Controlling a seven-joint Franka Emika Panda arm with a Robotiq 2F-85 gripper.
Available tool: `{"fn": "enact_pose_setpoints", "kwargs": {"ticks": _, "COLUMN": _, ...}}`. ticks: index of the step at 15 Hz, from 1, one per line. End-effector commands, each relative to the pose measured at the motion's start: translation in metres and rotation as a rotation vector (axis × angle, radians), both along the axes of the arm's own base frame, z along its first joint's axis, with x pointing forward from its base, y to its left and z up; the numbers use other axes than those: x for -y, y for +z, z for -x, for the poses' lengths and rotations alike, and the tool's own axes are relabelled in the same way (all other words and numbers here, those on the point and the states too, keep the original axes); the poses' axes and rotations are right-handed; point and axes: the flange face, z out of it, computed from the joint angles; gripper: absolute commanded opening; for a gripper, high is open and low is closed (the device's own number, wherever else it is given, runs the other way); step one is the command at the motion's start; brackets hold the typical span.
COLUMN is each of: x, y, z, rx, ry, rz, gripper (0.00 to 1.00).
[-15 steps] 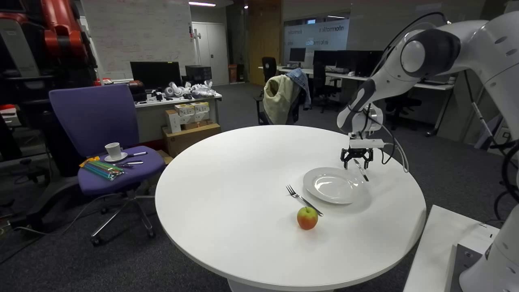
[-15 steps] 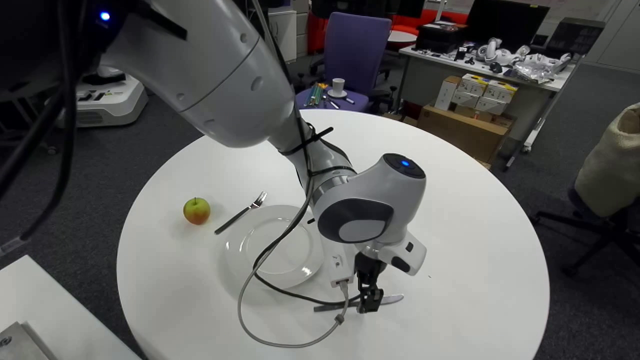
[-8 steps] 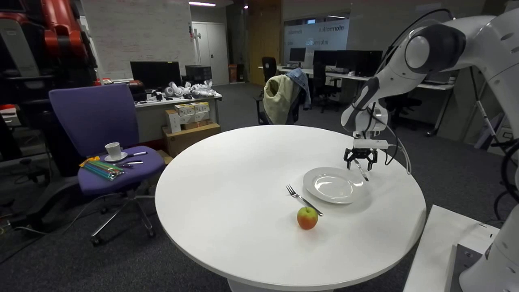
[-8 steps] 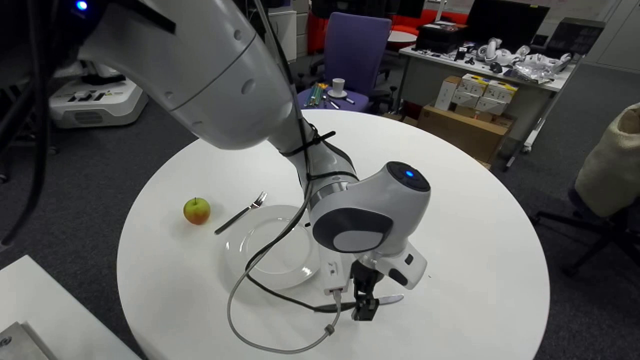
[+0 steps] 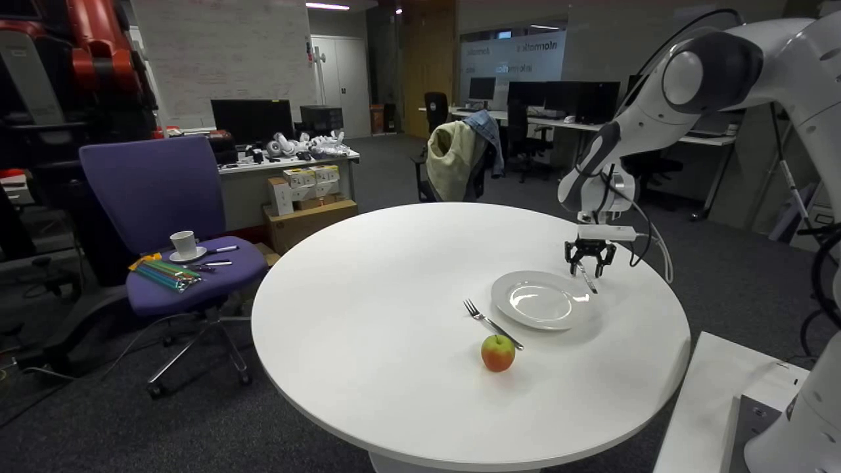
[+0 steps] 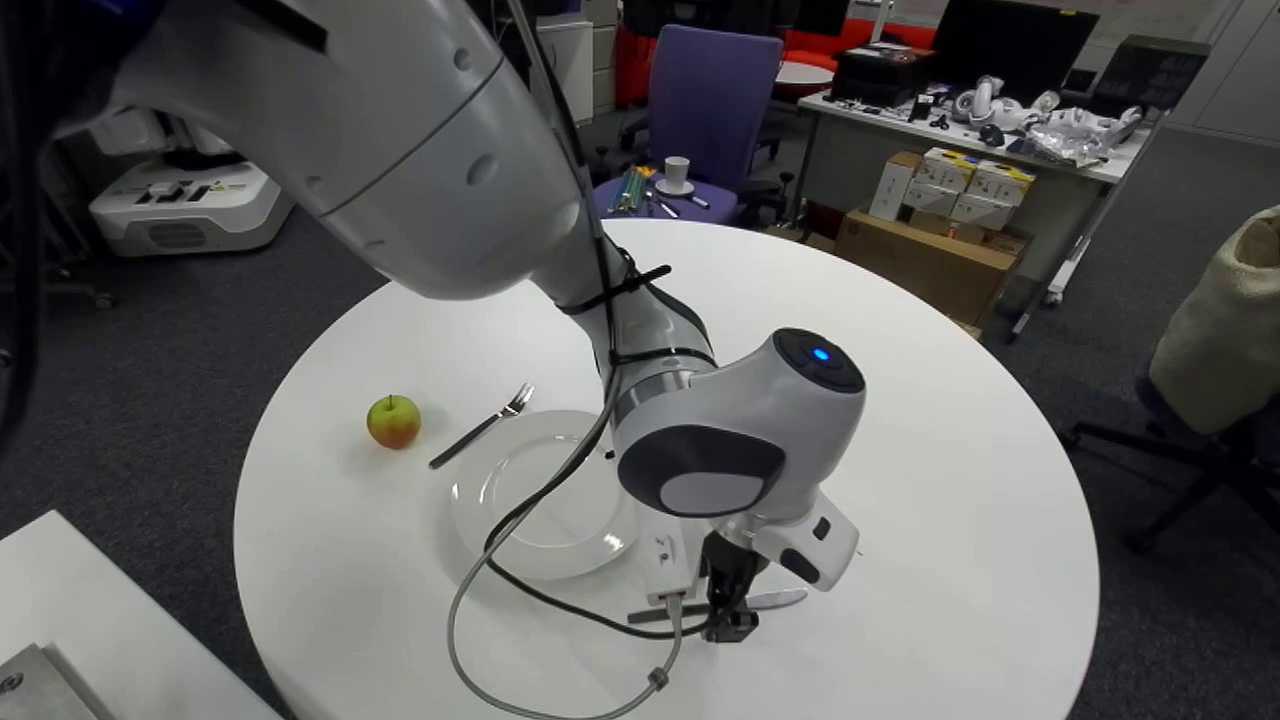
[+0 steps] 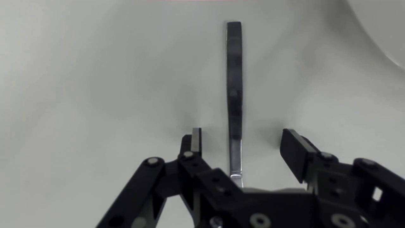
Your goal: Pick up the silver knife and put it on the white plate
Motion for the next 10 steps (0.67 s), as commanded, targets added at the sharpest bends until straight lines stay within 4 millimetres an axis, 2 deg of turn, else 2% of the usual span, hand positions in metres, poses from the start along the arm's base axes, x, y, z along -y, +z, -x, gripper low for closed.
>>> {"fn": "enact_pose_setpoints", "kwargs": {"ticks": 1, "x": -0.0034, "y": 0.0142, "z": 0.0100, "rx": 0.036, "ry": 0.010, "rz": 0.001, "gripper": 0.75}}
{"fn": "enact_pose_setpoints", "kwargs": {"ticks": 3, "x": -0.0036, "y": 0.0139, "z": 0.0100, "rx": 0.035, "ry": 0.013, "rz": 0.001, "gripper": 0.76}}
{"fn": "enact_pose_setpoints", "kwargs": {"ticks": 4, "x": -0.0035, "y": 0.0140, "z": 0.0099, "rx": 0.035, "ry": 0.014, "rz": 0.001, "gripper": 0.70}}
{"fn": "enact_pose_setpoints", "kwargs": {"ticks": 5, "x": -0.0034, "y": 0.0142, "z": 0.0099, "rx": 0.035, "ry": 0.014, "rz": 0.002, "gripper": 0.54}}
{"fn": "enact_pose_setpoints", "kwargs": {"ticks": 8, "x": -0.0037, "y": 0.0146, "z": 0.0092, "rx": 0.036, "ry": 0.017, "rz": 0.002, "gripper": 0.34}}
{"fn": "enact_pose_setpoints", "kwargs": {"ticks": 9, "x": -0.0036, "y": 0.0154, "z": 0.0087, "rx": 0.037, "ry": 0.017, "rz": 0.003, "gripper": 0.24}}
{"fn": "enact_pose_setpoints", "kwargs": {"ticks": 10, "x": -0.0038, "y": 0.0158, "z": 0.0085, "rx": 0.037, "ry": 0.017, "rz": 0.003, "gripper": 0.24}}
